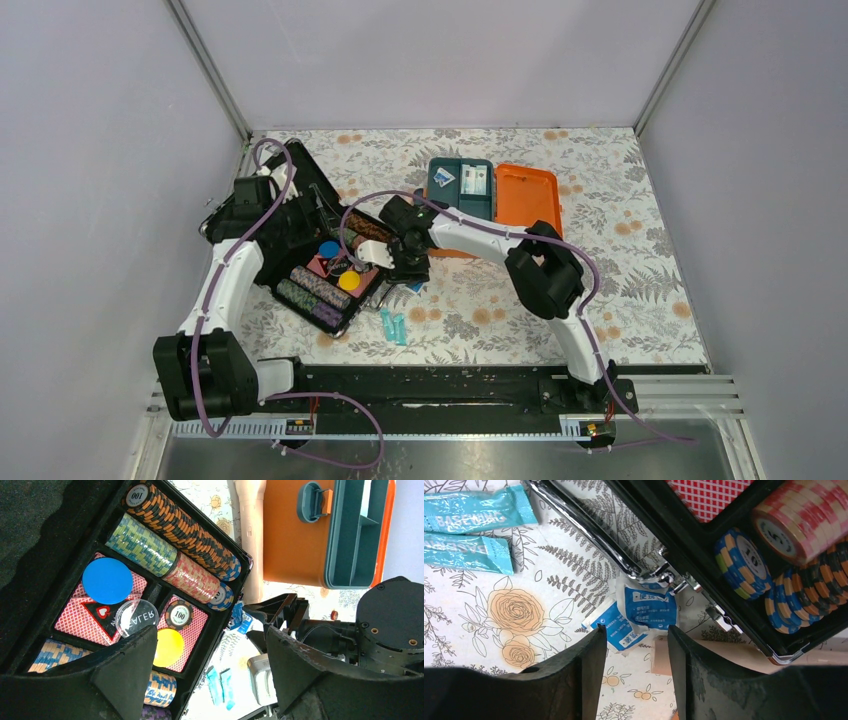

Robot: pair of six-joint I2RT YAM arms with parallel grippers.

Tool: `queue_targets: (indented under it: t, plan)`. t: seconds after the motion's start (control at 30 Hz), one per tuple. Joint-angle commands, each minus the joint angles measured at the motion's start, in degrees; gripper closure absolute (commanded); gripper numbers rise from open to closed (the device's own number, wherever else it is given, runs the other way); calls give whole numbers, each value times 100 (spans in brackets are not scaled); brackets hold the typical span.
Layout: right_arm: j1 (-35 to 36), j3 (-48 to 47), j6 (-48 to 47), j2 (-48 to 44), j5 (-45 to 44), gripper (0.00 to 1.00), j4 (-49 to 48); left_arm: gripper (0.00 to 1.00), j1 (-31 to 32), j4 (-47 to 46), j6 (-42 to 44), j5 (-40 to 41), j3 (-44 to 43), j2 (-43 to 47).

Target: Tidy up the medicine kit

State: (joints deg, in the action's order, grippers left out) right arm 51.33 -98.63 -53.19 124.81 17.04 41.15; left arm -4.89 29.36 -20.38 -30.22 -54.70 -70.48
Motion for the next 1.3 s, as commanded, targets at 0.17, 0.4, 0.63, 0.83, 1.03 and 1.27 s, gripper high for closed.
queue_targets:
  t: [0.17,0.4,0.63,0.83,1.03,1.27]
  plan:
    - [136,-211,-320,184,123,45,-19,21,-17,-155,0,16,-206,-185]
    - [140,-287,-233,311,143,53,-116,21,-15,-91,7,35,-322,-296]
    - [140,-403,-132,213,-19,85,68,21,-12,-70,15,34,-339,-319]
    - [125,-176,-292,-579,119,100,511,21,-21,-65,-16,-8,-406,-388]
    - [86,213,-239,-1743,770,100,849,21,-114,-62,-169,-177,-538,-545]
    - [-411,-788,482,-2082,1136,100,1520,22,-362,110,-303,-449,-856,-872]
